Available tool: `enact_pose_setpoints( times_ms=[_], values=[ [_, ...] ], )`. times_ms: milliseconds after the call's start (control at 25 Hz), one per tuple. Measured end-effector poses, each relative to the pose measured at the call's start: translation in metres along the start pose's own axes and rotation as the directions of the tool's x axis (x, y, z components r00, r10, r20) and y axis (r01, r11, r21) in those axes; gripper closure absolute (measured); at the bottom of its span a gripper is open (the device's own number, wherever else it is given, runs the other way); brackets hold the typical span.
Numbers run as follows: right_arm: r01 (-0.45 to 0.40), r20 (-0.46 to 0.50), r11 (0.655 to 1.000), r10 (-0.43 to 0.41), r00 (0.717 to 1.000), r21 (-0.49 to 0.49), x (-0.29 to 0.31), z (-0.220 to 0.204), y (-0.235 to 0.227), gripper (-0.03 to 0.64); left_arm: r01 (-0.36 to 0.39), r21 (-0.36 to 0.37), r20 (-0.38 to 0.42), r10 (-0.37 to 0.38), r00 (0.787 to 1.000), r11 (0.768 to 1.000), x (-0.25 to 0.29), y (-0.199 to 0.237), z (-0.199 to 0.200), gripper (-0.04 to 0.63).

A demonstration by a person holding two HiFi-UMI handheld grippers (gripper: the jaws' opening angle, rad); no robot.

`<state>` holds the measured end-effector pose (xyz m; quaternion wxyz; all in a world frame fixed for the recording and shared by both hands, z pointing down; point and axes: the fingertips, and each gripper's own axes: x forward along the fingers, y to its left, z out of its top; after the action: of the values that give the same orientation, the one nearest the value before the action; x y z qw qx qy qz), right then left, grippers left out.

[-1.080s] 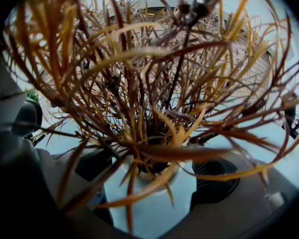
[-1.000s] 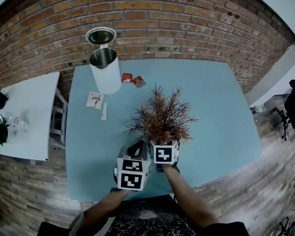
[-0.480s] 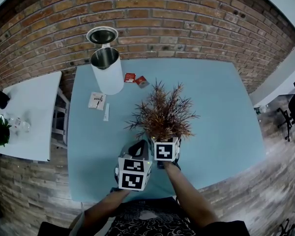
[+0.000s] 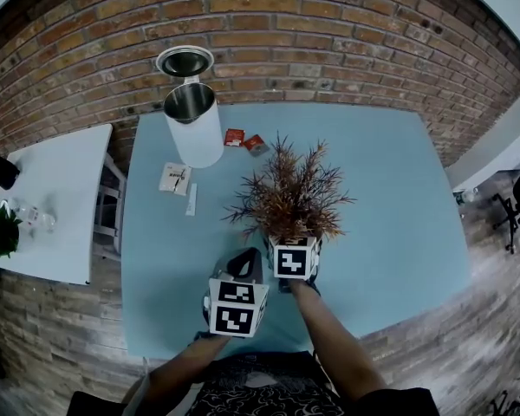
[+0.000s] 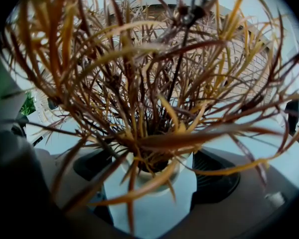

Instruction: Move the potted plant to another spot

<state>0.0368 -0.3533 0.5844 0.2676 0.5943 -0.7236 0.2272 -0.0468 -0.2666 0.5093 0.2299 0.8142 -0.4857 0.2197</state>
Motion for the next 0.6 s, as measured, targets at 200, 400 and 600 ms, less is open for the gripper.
enact_pose_setpoints(
  times_ms=[200, 400, 600],
  values=[
    [0.001, 0.004, 1.000, -0.001, 1.000, 0.000, 0.0065, 0.0044, 0.0006, 0.121, -0.008, -0.006, -0.007, 0.008, 1.000, 1.000, 0.0012, 0.0053, -0.0023, 0.597],
    [-0.007, 0.011, 1.000, 0.007, 1.000, -0.002, 0.0090, 0.0056, 0.0018, 0.121, -0.015, -0.007, -0.010, 0.015, 1.000, 1.000, 0.0013, 0.0095, -0.0038, 0.596],
    [-0.021, 0.005, 1.000, 0.021, 1.000, -0.005, 0.0064, 0.0033, 0.0017, 0.125, -0.013, -0.004, -0.011, 0.013, 1.000, 1.000, -0.0016, 0.0078, -0.0057, 0.597]
  ],
)
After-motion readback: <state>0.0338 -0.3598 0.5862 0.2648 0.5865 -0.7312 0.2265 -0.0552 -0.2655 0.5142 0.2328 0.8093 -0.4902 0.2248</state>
